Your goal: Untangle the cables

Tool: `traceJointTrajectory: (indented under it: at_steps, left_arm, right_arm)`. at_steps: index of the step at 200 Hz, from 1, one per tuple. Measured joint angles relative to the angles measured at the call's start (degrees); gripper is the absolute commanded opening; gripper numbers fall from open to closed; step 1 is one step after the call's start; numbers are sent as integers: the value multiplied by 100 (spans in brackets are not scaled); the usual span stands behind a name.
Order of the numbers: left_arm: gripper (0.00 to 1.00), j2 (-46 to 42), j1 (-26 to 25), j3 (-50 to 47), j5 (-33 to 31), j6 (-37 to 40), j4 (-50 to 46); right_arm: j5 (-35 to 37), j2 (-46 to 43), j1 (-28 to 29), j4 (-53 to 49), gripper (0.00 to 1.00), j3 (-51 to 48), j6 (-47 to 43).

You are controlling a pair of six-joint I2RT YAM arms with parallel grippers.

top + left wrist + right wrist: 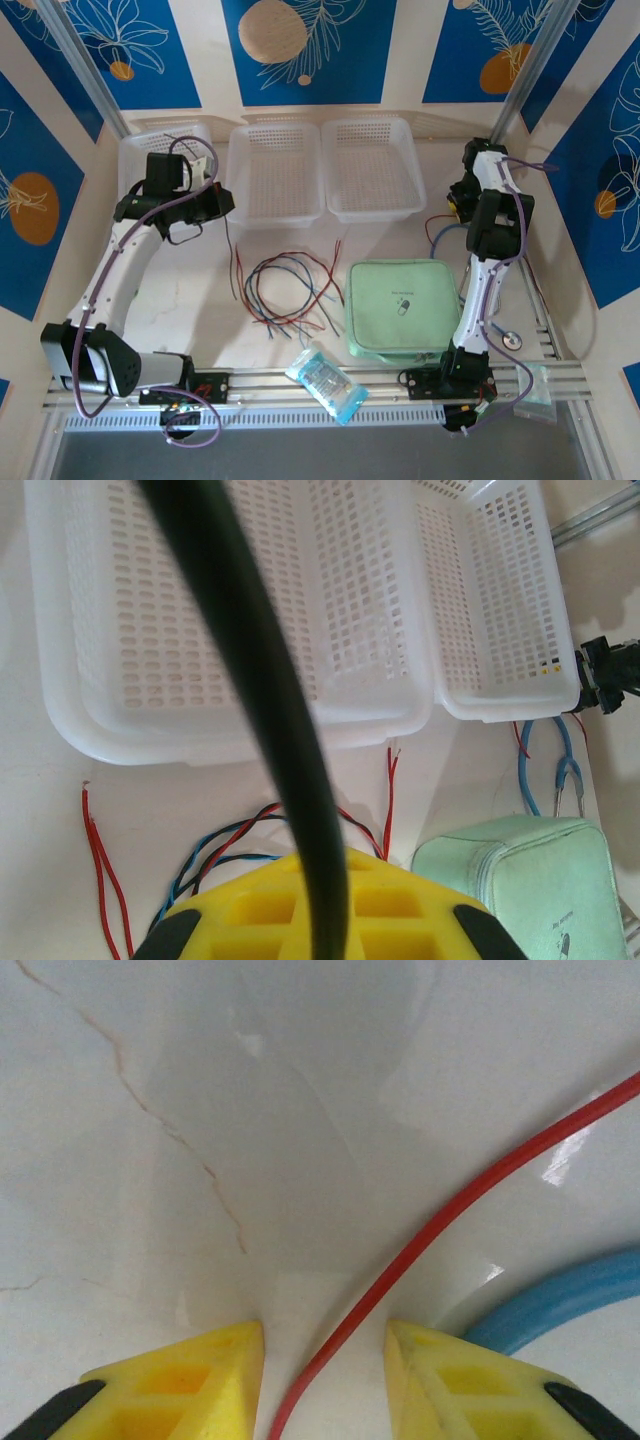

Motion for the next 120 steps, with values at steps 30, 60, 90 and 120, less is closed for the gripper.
traceJointTrajectory:
  at_steps: [30,60,90,120]
  left_arm:
    - [0,0,0,0,0,2,0]
    - [0,0,0,0,-2,2,-2]
    - [0,-4,0,105,-2,2,-31]
    - [0,-28,0,367,31,7,-50]
  right_arm:
    - [98,144,76,-142,17,267,160]
    - [79,164,101,-116,1,308,400]
    - [-138,-236,90,306,0,-332,660]
    - [-247,-883,234,511,0,-887,824]
